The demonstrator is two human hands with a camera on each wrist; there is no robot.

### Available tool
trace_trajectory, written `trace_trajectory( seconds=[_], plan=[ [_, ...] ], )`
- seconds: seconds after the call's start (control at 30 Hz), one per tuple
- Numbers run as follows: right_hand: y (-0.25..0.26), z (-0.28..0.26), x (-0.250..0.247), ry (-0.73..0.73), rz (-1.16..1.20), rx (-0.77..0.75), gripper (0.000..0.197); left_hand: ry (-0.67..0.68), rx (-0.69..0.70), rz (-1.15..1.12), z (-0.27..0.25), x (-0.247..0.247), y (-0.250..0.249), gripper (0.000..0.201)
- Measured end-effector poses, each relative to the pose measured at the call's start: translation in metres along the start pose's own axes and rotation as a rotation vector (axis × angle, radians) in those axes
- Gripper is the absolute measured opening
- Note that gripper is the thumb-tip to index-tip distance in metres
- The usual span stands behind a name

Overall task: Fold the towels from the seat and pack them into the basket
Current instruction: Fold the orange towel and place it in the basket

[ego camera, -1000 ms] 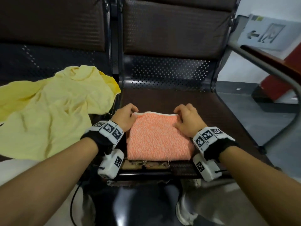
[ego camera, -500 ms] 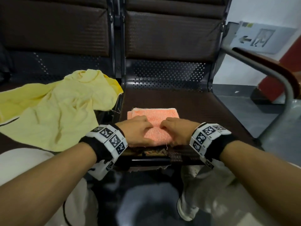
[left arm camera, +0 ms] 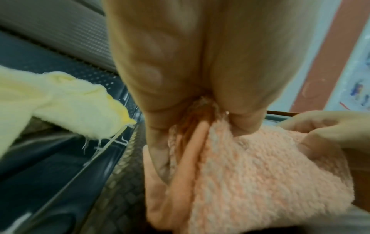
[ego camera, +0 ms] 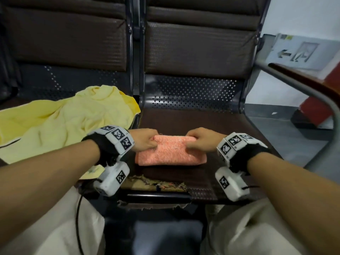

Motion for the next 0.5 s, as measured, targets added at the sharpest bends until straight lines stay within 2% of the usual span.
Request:
trace_trajectory(
  seconds=[0.17,0.23,0.33,0.4,0.5],
  plan=[
    [-0.015,0.027,0.003,-0.139,0.062,0.134,0.034,-0.031,-0.124,-0.192,0.023,0.005,0.030,0.024],
    [-0.020,0.033,0.007,-0.118,0.001,0.177,0.044,-0.080,-0.119,-0.175,0.033,0.005,0.038,0.023],
    [-0.026,0.042,0.011,-0.077,-0.100,0.287,0.062,-0.135,-0.104,-0.031,0.046,0.007,0.044,0.029],
    [-0.027,0.044,0.012,-0.023,-0.134,0.390,0.068,-0.111,-0.093,0.076,0.049,0.009,0.044,0.034],
    [-0.029,0.043,0.016,0.094,-0.171,0.460,0.083,-0.064,-0.063,0.131,0.048,0.013,0.041,0.036]
  ],
)
Point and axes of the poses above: each hand's wrist, its own z-axis towards the middle knuckle, its own x-axis out of the palm, y = z × x, the point moved 2 cm from there along z, towards the middle knuckle, and after that the axes turned 12 degrees about -y, right-handed, at the moved point
